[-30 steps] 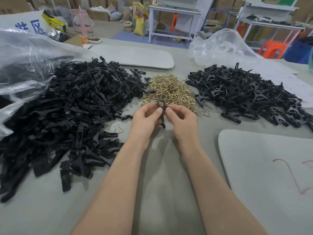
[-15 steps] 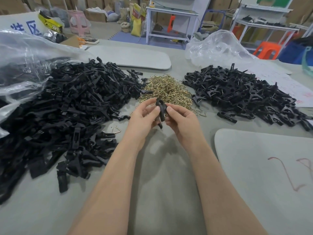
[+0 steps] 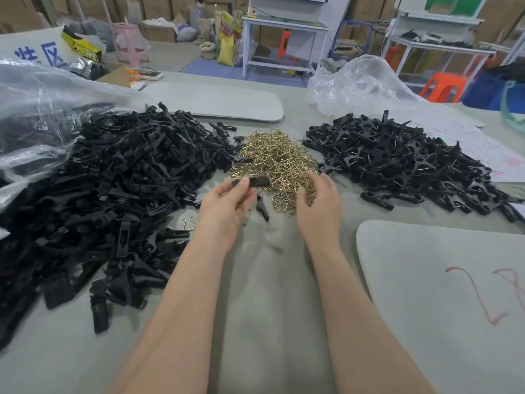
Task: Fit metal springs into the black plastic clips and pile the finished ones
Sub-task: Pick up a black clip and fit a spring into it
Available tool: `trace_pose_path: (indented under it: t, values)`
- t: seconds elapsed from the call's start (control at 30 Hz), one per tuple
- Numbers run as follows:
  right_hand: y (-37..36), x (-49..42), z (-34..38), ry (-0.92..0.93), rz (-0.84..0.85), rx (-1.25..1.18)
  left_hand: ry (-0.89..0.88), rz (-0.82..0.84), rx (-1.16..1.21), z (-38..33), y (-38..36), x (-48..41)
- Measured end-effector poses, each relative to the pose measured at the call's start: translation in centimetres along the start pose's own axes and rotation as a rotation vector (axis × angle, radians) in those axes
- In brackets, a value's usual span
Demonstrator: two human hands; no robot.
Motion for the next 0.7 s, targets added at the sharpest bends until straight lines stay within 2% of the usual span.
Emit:
trace_pose_path:
  t: [0.1, 0.17, 0.37, 0.5, 0.63, 0.7]
  values:
    - [-3.3, -0.4, -1.0, -0.029, 0.254, 0.299, 0.040, -0.051, 0.181, 0.2, 0.7, -0.2]
    - [-4.6, -0.8, -0.4, -0.029, 0.322, 0.372, 0.043, -0.079, 0.271, 0.3, 1.0, -0.2]
    - [-6.1, -0.3, 4.6, 0.242, 0.282, 0.222, -0.012, -0.111, 0.400, -0.3, 1.3, -0.3]
    - [-3.7, -2.1, 2.2, 0.010, 0.108, 0.077, 0.010, -0.111, 0.434, 0.0, 1.2, -0.3]
    - [-4.5, -1.6, 4.2, 0.125, 0.129, 0.010, 0.017, -0.116, 0.372, 0.2, 1.1, -0.3]
    - [-3.6, -1.5, 3.6, 0.095, 0.103, -0.055, 0.017, -0.113, 0.364, 0.1, 1.1, -0.2]
Point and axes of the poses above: each hand's wrist, its own x-axis away from the middle knuckle, its own y-axis out of the back of the hand, z = x × y, the point moved 9 cm from there along -x, towards the middle knuckle, and after that the axes turned 1 degree about -y, right-handed, at the moved point
